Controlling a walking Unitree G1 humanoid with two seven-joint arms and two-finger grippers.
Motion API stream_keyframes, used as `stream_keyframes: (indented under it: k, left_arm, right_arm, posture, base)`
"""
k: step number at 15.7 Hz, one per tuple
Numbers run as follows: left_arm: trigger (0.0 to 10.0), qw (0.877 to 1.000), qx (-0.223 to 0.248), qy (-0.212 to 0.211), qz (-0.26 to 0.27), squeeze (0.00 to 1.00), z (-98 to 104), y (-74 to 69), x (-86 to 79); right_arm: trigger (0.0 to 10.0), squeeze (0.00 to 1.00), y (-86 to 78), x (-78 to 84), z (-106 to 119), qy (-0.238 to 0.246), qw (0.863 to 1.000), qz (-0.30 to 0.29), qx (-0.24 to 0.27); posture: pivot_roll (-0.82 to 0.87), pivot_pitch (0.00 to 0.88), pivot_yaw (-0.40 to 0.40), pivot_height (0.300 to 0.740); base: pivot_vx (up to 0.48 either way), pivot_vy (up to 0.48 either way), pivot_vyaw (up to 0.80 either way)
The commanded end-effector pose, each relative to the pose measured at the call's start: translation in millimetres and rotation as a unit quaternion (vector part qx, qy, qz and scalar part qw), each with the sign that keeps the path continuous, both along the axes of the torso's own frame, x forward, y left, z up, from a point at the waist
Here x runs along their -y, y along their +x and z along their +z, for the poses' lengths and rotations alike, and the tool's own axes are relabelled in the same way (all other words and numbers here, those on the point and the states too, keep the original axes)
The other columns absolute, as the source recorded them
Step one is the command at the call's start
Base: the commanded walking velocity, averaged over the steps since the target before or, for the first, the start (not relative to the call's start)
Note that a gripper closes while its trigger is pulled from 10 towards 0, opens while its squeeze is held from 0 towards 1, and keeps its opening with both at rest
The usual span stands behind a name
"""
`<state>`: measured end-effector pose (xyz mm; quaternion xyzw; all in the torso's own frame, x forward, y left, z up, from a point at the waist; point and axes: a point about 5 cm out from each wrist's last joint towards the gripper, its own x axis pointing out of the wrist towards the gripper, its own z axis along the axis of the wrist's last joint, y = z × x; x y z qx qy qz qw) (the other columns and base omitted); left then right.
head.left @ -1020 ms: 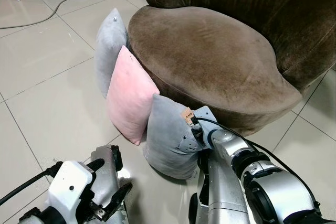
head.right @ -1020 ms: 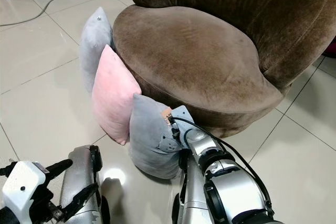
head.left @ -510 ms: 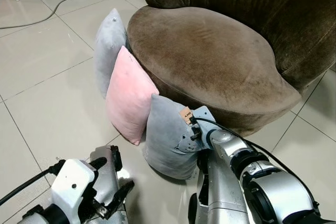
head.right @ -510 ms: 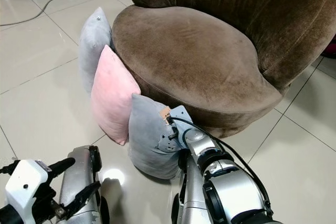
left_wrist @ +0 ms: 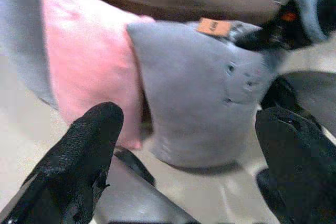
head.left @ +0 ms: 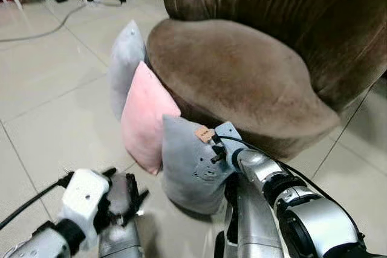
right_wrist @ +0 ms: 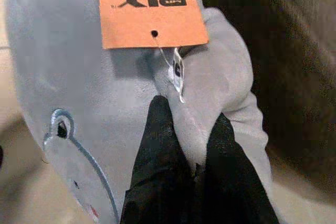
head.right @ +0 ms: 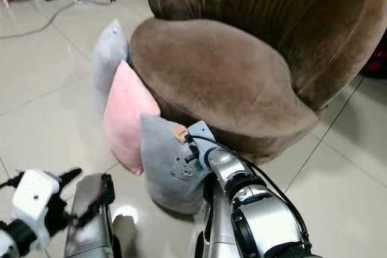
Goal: Move the pillow to the sofa from floor
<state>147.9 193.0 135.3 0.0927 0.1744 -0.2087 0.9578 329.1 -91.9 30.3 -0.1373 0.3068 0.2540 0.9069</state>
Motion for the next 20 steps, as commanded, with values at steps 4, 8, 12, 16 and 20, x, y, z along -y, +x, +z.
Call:
stream_keyframes:
  k: [4,8,12,16,20]
  left_arm:
    - [10.0,0.991,0.074,-0.001,0.111,0.0,1.1,26.4,-10.1]
    - [10.0,0.981,0.117,-0.014,0.153,0.0,3.1,52.0,-7.5]
    - [10.0,0.969,0.172,-0.013,0.176,0.0,25.1,67.4,-7.1]
    - [10.0,0.954,0.226,-0.001,0.197,0.0,49.7,73.0,-7.4]
    - [10.0,0.954,0.239,0.017,0.179,0.0,51.8,86.9,6.3]
  right_arm:
    - [0.0,0.0,9.5,4.4,33.2,0.097,0.983,0.127,0.087]
    - [0.0,0.0,13.0,27.1,73.4,0.152,0.96,0.165,0.166]
    - [0.0,0.0,15.7,68.6,169.0,0.284,0.91,0.028,0.302]
    - [10.0,0.0,-3.8,65.7,213.2,0.29,0.881,-0.098,0.362]
    - [10.0,0.0,-9.2,47.3,216.3,0.286,0.87,-0.154,0.372]
  posture:
    - [0.07,0.0,-0.074,0.461]
    - [0.03,0.0,-0.059,0.461]
    - [0.03,0.0,-0.053,0.461]
    - [0.02,0.0,-0.073,0.461]
    - [0.04,0.0,-0.049,0.466]
  base:
    - [0.0,0.0,0.0]
    - [0.0,0.0,0.0]
    - [0.0,0.0,0.0]
    - [0.0,0.0,0.0]
    - [0.0,0.0,0.0]
